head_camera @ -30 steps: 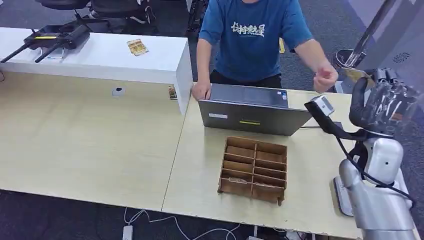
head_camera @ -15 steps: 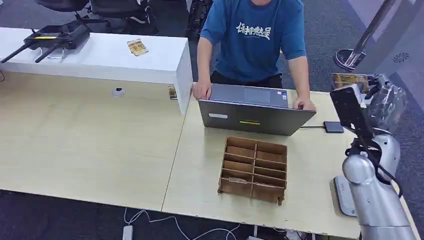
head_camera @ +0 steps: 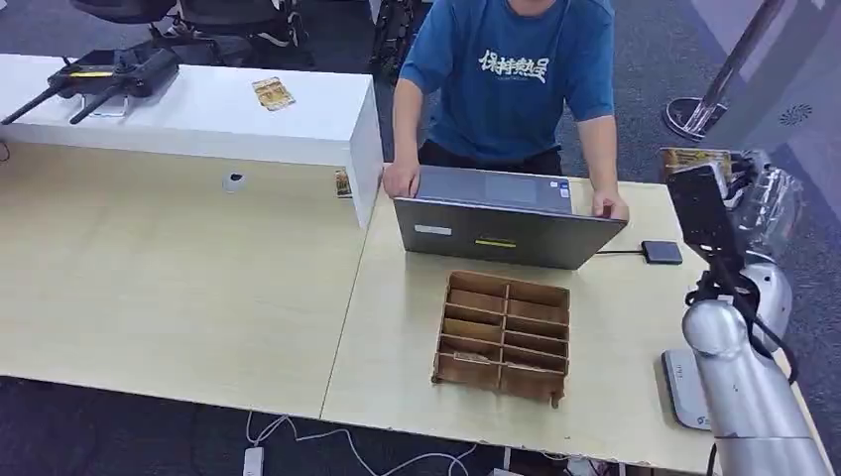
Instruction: Pass the card to the sensor for recognition and then transmit it.
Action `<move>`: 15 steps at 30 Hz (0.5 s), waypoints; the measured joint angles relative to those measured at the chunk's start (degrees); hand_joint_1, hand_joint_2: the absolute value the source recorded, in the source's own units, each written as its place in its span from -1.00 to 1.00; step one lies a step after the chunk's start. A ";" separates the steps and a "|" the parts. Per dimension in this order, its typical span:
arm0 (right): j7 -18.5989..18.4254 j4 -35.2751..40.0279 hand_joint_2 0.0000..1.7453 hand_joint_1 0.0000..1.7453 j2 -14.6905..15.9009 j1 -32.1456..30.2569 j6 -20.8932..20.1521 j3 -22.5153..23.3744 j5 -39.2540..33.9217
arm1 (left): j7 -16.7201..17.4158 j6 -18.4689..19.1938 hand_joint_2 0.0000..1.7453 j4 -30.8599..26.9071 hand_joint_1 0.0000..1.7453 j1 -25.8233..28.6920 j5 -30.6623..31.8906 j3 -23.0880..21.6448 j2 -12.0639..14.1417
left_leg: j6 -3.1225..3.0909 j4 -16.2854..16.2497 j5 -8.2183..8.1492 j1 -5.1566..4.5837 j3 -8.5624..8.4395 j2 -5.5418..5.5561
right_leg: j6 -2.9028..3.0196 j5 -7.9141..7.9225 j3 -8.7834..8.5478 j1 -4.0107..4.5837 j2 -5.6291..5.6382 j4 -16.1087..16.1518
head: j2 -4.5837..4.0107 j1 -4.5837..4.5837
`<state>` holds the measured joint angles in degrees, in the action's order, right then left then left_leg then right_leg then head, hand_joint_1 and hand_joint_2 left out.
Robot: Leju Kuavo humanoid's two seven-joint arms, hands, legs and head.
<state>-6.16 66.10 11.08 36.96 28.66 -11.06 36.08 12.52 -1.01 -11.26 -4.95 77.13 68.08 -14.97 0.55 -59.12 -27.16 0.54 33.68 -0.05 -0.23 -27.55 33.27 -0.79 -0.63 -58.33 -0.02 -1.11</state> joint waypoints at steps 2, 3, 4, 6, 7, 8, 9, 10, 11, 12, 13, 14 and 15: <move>0.20 -0.16 1.00 1.00 0.09 -0.47 2.48 0.39 1.05 | 0.00 0.00 -1.00 0.00 -1.00 0.00 -0.11 0.00 0.00 | 0.00 0.00 0.00 0.00 0.00 0.00 | 0.00 0.00 0.00 0.00 0.00 0.00 | 0.00 0.02; 0.29 -0.16 1.00 1.00 0.18 -0.79 3.06 0.53 1.25 | -0.02 0.00 -1.00 0.00 -1.00 0.01 -0.15 0.00 0.00 | 0.00 -0.01 0.00 0.00 0.00 0.00 | 0.00 0.00 0.00 0.00 0.00 0.00 | 0.00 0.02; 0.59 -0.16 1.00 1.00 0.24 -1.26 3.69 0.96 1.14 | -0.02 0.00 -1.00 0.00 -1.00 0.00 -0.35 0.00 0.00 | 0.00 -0.01 0.00 0.00 0.00 -0.01 | 0.00 0.00 0.00 0.00 0.01 0.01 | 0.00 0.00; 1.40 -0.16 1.00 1.00 0.39 -2.28 3.65 1.71 -0.18 | -0.07 -0.04 -1.00 0.00 -1.00 0.01 -0.70 0.00 0.00 | 0.00 -0.01 0.00 0.00 0.00 -0.01 | 0.00 0.00 0.00 0.00 0.01 0.01 | 0.00 0.00; 1.99 -0.16 1.00 1.00 0.55 -2.83 3.56 2.12 -1.28 | -0.13 -0.11 -1.00 0.00 -1.00 0.01 -0.90 0.00 0.00 | 0.00 -0.02 0.00 0.00 0.00 0.00 | 0.00 0.00 0.00 0.00 0.01 0.02 | 0.00 0.00; 2.47 -0.13 1.00 1.00 0.72 -3.42 3.51 2.56 -2.01 | -0.17 -0.13 -1.00 0.00 -1.00 0.02 -1.09 0.02 0.00 | 0.00 -0.02 0.00 0.00 0.00 0.01 | 0.00 0.00 0.00 0.00 -0.01 0.02 | 0.00 0.00; 3.12 -0.05 1.00 1.00 1.03 -4.09 3.45 3.06 -2.99 | -0.26 -0.15 -1.00 0.00 -1.00 0.04 -1.35 0.02 0.00 | 0.00 -0.02 0.00 0.00 0.01 0.02 | 0.00 0.00 0.00 0.00 -0.02 0.02 | 0.00 0.00; 3.54 0.23 1.00 1.00 1.31 -4.85 3.36 3.47 -3.75 | -0.35 -0.20 -1.00 0.00 -1.00 0.07 -1.61 0.04 0.00 | 0.00 -0.02 -0.01 0.00 0.01 0.02 | -0.01 0.00 0.01 0.00 -0.02 0.02 | 0.00 0.00; 4.02 0.67 1.00 1.00 1.66 -5.55 3.12 4.04 -4.67 | -0.44 -0.20 -1.00 0.00 -1.00 0.10 -1.79 0.07 0.00 | 0.00 -0.02 -0.01 0.00 0.01 0.02 | -0.01 0.00 0.00 0.00 -0.02 0.03 | 0.00 0.00; 4.51 1.11 1.00 1.00 1.95 -6.43 2.79 4.55 -5.60 | -0.52 -0.22 -1.00 0.00 -1.00 0.13 -2.06 0.09 -0.02 | 0.00 -0.02 -0.01 0.00 0.01 0.02 | -0.01 0.00 0.01 0.00 -0.01 0.03 | 0.00 0.00; 5.20 1.83 1.00 1.00 2.34 -7.42 2.25 5.11 -6.86 | -0.68 -0.26 -1.00 0.00 -1.00 0.13 -2.42 0.15 -0.02 | -0.01 -0.02 -0.01 0.00 0.01 0.02 | -0.01 0.00 0.00 0.00 -0.01 0.03 | 0.00 0.00; 5.90 2.60 1.00 1.00 2.71 -8.61 1.76 5.64 -7.89 | -0.88 -0.31 -1.00 0.00 -1.00 0.13 -2.89 0.26 -0.02 | -0.01 -0.02 -0.01 0.00 0.01 0.03 | -0.02 -0.01 0.00 0.00 -0.02 0.04 | 0.00 0.00; 6.58 3.52 1.00 1.00 3.08 -10.04 1.26 6.17 -8.90 | -1.18 -0.35 -1.00 0.00 -1.00 0.17 -3.30 0.42 -0.02 | -0.01 -0.02 -0.02 0.00 0.02 0.04 | -0.02 -0.02 0.00 0.00 -0.03 0.04 | 0.00 0.00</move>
<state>0.42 69.62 14.17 26.91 29.92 -4.89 27.19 11.34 -1.36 -11.26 -4.79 73.83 68.50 -14.99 0.53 -59.14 -27.18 0.54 33.69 -0.01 -0.25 -27.56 33.27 -0.80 -0.66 -58.29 -0.02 -1.11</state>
